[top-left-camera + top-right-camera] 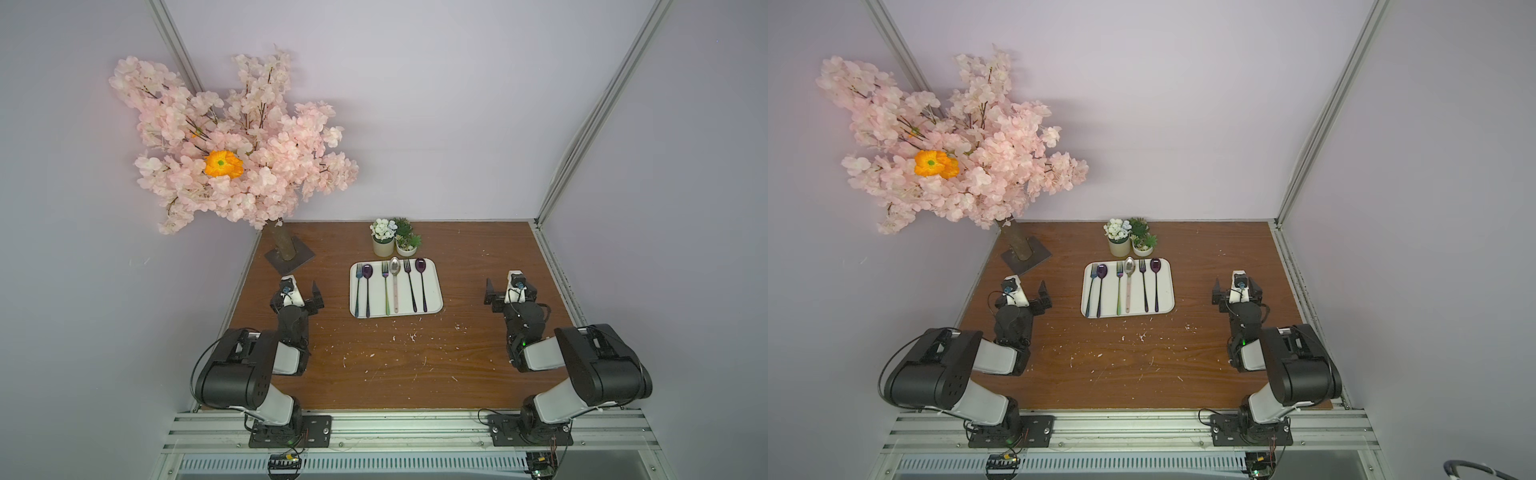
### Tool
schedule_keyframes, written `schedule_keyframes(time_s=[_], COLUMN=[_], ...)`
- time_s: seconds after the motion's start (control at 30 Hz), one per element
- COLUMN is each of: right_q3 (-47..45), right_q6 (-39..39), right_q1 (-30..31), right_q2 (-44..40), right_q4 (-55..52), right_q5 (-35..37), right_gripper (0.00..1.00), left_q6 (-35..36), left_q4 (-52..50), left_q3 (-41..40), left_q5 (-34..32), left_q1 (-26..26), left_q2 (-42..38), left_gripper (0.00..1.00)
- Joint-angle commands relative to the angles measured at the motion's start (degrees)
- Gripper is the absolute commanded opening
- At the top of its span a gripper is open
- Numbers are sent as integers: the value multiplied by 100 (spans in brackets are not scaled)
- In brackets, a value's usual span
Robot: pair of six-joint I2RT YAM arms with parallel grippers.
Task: Set the spoon and fork side by side
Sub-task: Reset both arms
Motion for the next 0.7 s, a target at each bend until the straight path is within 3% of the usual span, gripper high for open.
schedule_keyframes(time_s=[0.0, 0.67], right_q3=[25, -22], right_q6=[95, 68], right_q1=[-12, 5], right_q2=[-3, -12], right_q4=[160, 233], right_q5=[-109, -118], right_gripper=[99, 99], left_q6=[65, 107], left_q4=[-42, -103], left_q3=[27, 105], left_q5=[180, 167], left_q1=[96, 44], left_q2=[-16, 39], left_gripper=[99, 99])
